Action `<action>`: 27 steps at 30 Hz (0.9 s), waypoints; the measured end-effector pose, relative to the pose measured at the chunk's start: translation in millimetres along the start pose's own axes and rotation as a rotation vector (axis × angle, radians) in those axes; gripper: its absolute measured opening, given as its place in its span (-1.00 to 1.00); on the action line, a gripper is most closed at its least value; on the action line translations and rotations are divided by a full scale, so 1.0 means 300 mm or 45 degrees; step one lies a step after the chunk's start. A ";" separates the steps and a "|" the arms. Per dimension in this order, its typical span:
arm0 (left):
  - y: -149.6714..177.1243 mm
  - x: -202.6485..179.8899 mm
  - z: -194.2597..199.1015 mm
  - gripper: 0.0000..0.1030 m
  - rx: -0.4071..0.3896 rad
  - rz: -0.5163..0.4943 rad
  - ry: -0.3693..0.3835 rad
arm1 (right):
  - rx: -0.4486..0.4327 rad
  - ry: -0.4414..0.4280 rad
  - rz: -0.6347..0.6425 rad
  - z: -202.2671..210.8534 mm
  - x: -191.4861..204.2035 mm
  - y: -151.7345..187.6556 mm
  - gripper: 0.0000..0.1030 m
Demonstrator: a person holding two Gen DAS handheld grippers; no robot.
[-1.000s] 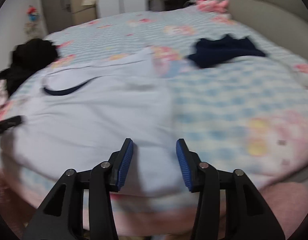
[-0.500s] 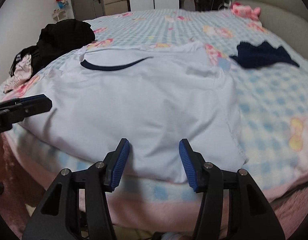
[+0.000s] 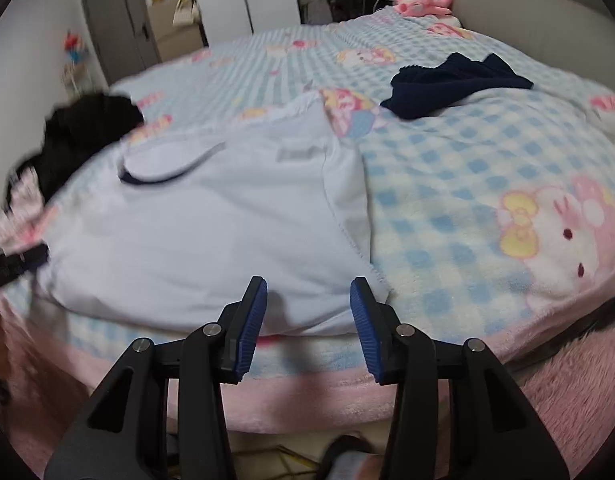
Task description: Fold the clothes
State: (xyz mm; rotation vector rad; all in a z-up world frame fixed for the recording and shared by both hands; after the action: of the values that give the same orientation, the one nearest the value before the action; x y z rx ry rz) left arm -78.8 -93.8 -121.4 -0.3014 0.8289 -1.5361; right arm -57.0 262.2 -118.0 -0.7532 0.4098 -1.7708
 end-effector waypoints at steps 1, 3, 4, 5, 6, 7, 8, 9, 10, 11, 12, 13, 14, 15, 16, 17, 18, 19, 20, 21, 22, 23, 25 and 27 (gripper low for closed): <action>0.011 -0.015 0.008 -0.03 0.003 0.004 0.021 | -0.012 -0.025 -0.014 0.012 -0.001 -0.006 -0.10; 0.034 -0.046 0.020 -0.03 0.012 0.021 0.077 | -0.028 -0.071 -0.038 0.040 -0.002 -0.008 -0.09; 0.048 -0.061 0.018 -0.03 0.027 0.036 0.112 | -0.025 -0.100 -0.050 0.051 -0.001 -0.005 -0.09; 0.061 -0.075 0.013 -0.03 0.045 0.049 0.141 | -0.017 -0.125 -0.055 0.055 0.004 -0.001 -0.08; 0.077 -0.086 0.003 -0.03 0.071 0.050 0.141 | -0.001 -0.142 -0.056 0.057 0.008 0.007 -0.07; 0.089 -0.086 -0.009 -0.03 0.096 0.038 0.104 | 0.023 -0.133 -0.051 0.051 0.013 0.019 -0.06; 0.098 -0.081 -0.021 -0.03 0.118 0.023 0.054 | 0.043 -0.086 -0.045 0.038 0.011 0.028 -0.04; 0.103 -0.068 -0.029 -0.03 0.136 0.023 0.011 | 0.063 -0.039 -0.046 0.024 0.003 0.035 -0.03; 0.108 -0.046 -0.025 -0.03 0.136 0.057 0.002 | 0.084 0.010 -0.077 0.007 -0.025 0.035 -0.03; 0.114 -0.022 -0.015 -0.04 0.127 0.107 0.012 | 0.104 0.058 -0.107 -0.010 -0.053 0.034 -0.03; 0.120 0.003 -0.005 -0.04 0.118 0.156 0.023 | 0.120 0.089 -0.142 -0.022 -0.080 0.032 -0.03; 0.126 0.027 0.005 -0.04 0.108 0.206 0.034 | 0.116 0.053 -0.193 -0.013 -0.102 0.026 -0.03; 0.132 0.051 0.015 -0.04 0.099 0.256 0.044 | 0.112 0.016 -0.244 -0.003 -0.125 0.020 -0.03; 0.137 0.065 0.018 -0.04 0.094 0.288 0.059 | 0.109 -0.027 -0.286 0.006 -0.142 0.014 -0.03; 0.143 0.072 0.018 -0.04 0.094 0.310 0.077 | 0.115 -0.097 -0.292 0.013 -0.137 0.013 0.02; 0.148 0.079 0.017 -0.04 0.093 0.331 0.095 | 0.126 -0.174 -0.299 0.019 -0.131 0.014 0.06; 0.154 0.086 0.017 -0.03 0.092 0.352 0.113 | 0.163 -0.278 -0.316 0.014 -0.117 0.021 0.07; 0.159 0.093 0.016 -0.03 0.092 0.374 0.131 | 0.215 -0.372 -0.329 0.003 -0.099 0.032 0.07; 0.161 0.096 0.013 -0.04 0.090 0.385 0.145 | 0.251 -0.403 -0.320 -0.008 -0.080 0.044 0.06; 0.161 0.097 0.011 -0.05 0.080 0.397 0.156 | 0.280 -0.421 -0.305 -0.018 -0.060 0.055 0.06; 0.160 0.103 0.013 -0.07 0.060 0.416 0.158 | 0.281 -0.391 -0.270 -0.023 -0.042 0.063 0.06; 0.160 0.111 0.017 -0.07 0.039 0.434 0.152 | 0.279 -0.364 -0.238 -0.028 -0.026 0.068 0.06; 0.161 0.146 0.037 -0.08 -0.001 0.473 0.077 | 0.245 -0.328 -0.247 -0.030 -0.029 0.056 0.06; 0.169 0.185 0.048 -0.09 -0.013 0.527 0.012 | 0.196 -0.228 -0.279 -0.030 -0.060 0.043 0.05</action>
State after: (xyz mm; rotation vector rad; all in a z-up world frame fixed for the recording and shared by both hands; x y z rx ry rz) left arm -40.6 -147.6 -160.0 -0.1192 0.8465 -1.1468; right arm -50.6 274.0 -137.6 -0.8638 0.0718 -1.8940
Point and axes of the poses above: each gripper's, at about its wrist camera, not at the fingertips, and z roughly against the way its jaws point, x to its left, y to its underside, the point moved 3 cm from there along -z, roughly the way its jaws point, and after that the axes turned 11 degrees about -z, right-handed, at the moved point
